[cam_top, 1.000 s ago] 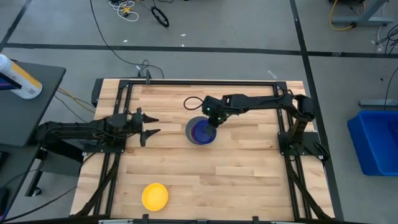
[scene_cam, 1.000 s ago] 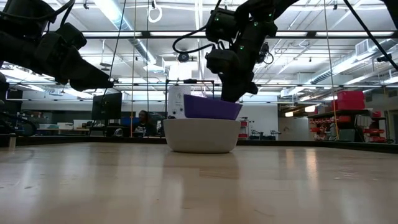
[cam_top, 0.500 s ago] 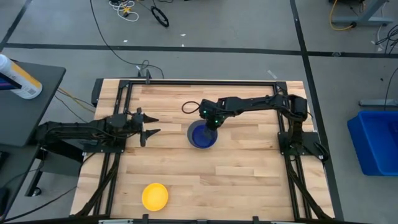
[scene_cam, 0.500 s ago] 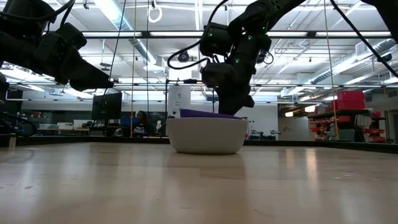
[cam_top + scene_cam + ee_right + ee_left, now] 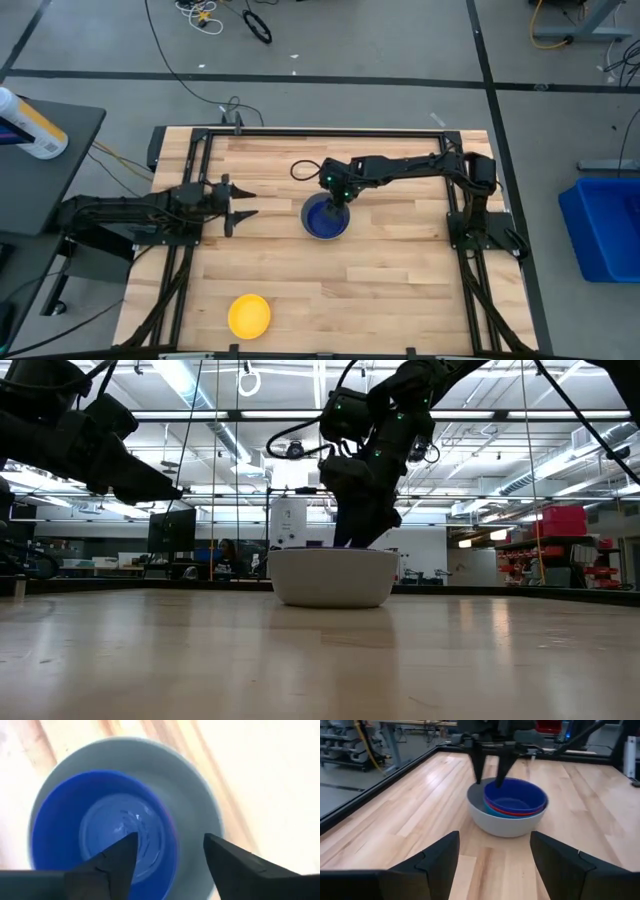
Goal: Nest bowls inside each other
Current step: Stack the yellow bowl on the blue bowl
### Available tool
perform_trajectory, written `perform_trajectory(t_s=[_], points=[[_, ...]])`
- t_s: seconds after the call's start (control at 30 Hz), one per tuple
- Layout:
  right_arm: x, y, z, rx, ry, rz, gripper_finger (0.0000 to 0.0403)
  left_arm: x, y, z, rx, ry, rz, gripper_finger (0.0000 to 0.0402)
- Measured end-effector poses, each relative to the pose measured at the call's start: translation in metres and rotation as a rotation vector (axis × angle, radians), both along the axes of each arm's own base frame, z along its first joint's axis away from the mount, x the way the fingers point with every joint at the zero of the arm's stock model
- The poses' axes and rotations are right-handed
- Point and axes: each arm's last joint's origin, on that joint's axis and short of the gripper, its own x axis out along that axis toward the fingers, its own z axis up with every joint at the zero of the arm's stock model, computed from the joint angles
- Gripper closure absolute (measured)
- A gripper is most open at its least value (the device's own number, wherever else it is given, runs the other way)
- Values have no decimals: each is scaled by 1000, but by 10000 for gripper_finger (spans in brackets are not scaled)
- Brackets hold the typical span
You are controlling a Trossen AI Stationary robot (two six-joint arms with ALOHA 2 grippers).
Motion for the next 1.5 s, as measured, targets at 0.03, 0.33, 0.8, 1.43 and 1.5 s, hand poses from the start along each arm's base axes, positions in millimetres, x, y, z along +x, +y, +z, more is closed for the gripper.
perform_trajectory(t_s=[0.03,0.33,0.8,1.43,1.5], points=[[1,1,2,-21,-2,5,159,0,0,1,-1,1,-10,151],[25,37,55,-238,-107,129,168,0,-9,13,-124,167,-108,159],[28,116,107,-598,-215,152,153,22,-87,5,-309,537,-355,175],[-83,227,97,-768,-350,-12,161,49,-183,1,-198,668,-383,175],[-109,230,88,-729,-396,-46,163,50,-184,2,-214,655,-394,175]])
